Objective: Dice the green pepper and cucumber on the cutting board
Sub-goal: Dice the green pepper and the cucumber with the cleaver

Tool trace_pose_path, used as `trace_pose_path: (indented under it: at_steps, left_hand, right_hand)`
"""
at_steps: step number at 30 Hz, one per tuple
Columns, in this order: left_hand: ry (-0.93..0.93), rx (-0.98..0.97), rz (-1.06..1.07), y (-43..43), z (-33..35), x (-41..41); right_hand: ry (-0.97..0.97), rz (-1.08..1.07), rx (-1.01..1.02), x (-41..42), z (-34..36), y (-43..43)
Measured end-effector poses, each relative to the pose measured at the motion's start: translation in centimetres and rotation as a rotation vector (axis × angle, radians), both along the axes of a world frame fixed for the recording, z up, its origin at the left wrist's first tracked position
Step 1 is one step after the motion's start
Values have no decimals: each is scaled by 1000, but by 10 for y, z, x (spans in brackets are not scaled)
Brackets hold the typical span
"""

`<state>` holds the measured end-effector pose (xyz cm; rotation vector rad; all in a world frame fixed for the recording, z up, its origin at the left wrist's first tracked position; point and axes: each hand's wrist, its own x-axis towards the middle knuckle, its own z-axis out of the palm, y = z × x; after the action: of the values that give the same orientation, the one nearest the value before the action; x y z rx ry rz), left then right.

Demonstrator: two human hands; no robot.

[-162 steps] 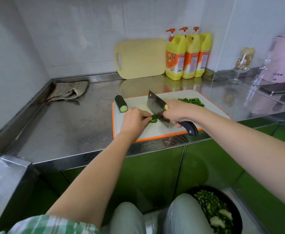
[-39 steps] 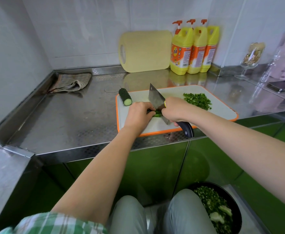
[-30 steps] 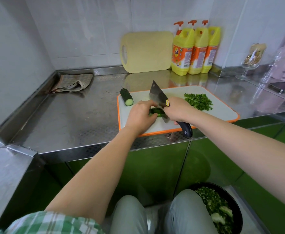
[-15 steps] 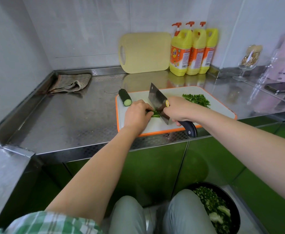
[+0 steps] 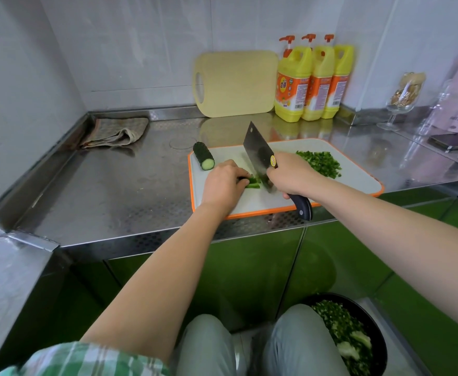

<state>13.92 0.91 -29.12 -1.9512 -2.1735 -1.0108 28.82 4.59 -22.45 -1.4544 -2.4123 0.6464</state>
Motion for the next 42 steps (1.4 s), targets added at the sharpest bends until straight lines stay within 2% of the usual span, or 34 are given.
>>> trace_pose_path:
  at_steps: [13, 25, 32, 37, 42]
  left_hand:
    - [17, -7, 0, -1, 0, 1]
    - [46, -18, -14, -2, 0, 0]
    - [4, -10, 0, 0, 0, -1]
    - [-9, -12, 1, 1, 0, -2]
    - [-55, -12, 16, 0, 0, 0]
  right_hand:
    - [-179, 43, -75, -10, 9, -12]
    - [36, -19, -53, -5, 3, 3]
    - [-46, 23, -128, -6, 7, -5]
    - [-24, 18, -165, -3, -2, 1]
    - [-7, 7, -87, -6, -7, 3]
